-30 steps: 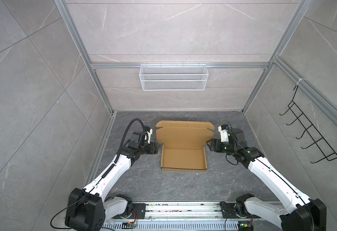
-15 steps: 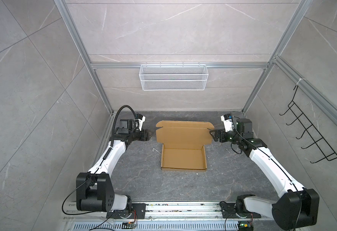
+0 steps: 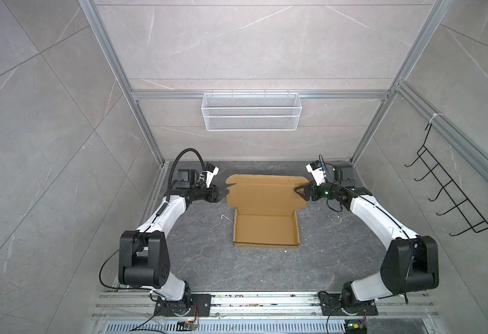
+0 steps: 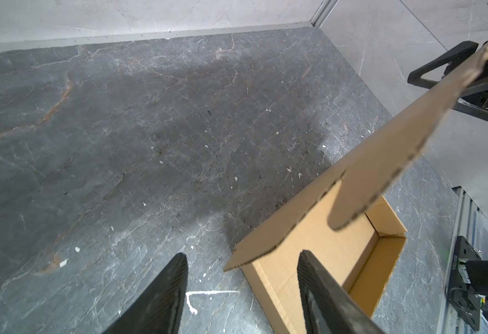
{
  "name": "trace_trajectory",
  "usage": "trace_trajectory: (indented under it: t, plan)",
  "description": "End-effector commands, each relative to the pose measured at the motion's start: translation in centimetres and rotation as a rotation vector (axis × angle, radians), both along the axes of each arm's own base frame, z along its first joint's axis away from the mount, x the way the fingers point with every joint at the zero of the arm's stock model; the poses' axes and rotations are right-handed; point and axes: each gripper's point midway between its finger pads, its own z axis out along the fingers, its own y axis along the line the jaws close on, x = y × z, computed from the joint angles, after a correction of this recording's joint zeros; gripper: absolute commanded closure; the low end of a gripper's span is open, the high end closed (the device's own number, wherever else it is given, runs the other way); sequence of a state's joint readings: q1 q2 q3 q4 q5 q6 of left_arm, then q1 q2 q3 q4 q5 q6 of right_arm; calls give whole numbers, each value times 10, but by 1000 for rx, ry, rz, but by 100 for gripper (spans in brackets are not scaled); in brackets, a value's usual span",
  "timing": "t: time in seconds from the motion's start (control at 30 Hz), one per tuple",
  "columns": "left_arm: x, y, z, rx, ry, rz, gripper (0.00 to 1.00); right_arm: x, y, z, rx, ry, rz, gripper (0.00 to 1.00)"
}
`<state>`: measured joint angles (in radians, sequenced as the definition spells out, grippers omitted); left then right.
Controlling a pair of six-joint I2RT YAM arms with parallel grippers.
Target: Fold the paper box
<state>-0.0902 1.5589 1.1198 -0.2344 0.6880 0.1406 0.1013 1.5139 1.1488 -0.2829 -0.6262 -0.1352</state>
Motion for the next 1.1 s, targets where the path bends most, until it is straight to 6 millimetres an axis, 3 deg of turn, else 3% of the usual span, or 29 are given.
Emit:
trace_trajectory:
  t: [0.0,0.7,1.07]
  plan:
    - [7,-10,18,-27,-77,-50,38,-2,6,2,17,4,44,28]
    - [6,-43,2,-11,-76,-91,51,-7,-3,-17,-71,35,-21,47]
    - [7,-44,-6,46,-106,-39,75,-11,-5,-25,-83,55,-40,54]
